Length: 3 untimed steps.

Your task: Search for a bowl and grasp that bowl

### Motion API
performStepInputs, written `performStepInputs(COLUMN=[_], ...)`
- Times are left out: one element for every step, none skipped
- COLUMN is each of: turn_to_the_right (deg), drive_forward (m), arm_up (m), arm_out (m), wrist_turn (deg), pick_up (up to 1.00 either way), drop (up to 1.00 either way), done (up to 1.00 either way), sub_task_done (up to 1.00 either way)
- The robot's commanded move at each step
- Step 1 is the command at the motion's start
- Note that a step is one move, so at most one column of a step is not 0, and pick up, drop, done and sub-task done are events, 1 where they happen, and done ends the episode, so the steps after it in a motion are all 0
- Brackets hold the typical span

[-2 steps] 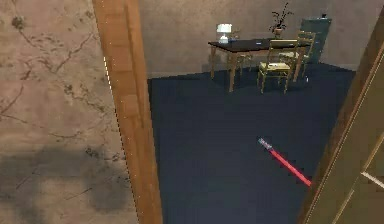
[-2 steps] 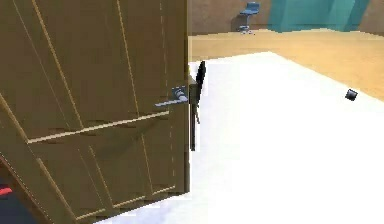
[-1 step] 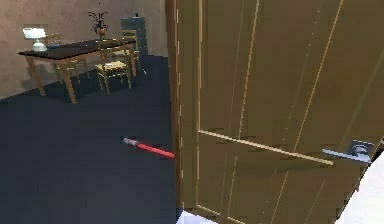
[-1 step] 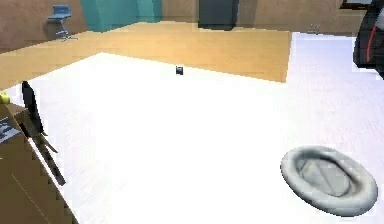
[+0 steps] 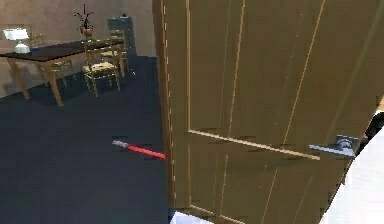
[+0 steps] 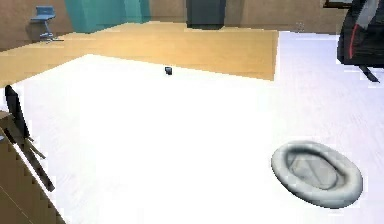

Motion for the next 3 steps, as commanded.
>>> performStepInputs(turn_to_the_right=[0.0, -45.0, 0.0], drive_forward=[0.45, 0.00, 1.00], arm_up=[0.00, 0.00, 0.00], arm_out=[0.00, 0.00, 0.00], wrist_turn=[0.0, 0.0, 0.0], pick_up=[0.00, 0.00, 0.00], drop=[0.00, 0.00, 0.00], done=[0.00, 0.00, 0.00], sub_task_done=[0.00, 0.00, 0.00])
